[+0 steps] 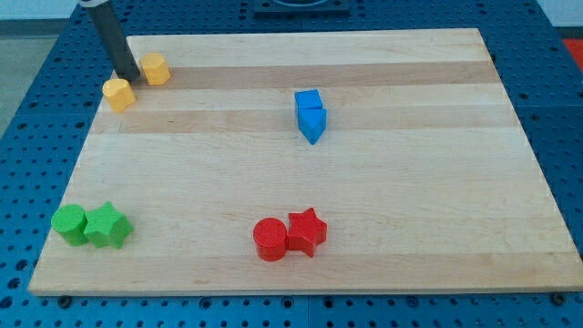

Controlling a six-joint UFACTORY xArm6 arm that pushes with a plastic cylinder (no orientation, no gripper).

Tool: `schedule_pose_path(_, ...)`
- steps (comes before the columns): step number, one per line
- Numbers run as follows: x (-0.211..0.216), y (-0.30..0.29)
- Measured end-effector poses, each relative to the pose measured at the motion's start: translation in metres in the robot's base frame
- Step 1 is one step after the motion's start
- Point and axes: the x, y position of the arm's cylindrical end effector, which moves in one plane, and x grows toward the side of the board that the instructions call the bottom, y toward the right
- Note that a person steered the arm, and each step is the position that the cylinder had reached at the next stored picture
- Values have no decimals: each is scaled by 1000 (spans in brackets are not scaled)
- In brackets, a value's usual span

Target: Push the yellow hexagon into the yellow heart

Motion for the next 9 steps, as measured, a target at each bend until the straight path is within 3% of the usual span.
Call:
schedule_pose_path(2,-40,14)
schedule_pose_path(3,-41,48)
schedule_pose_path(5,-44,49)
schedule_pose_path(9,17,49)
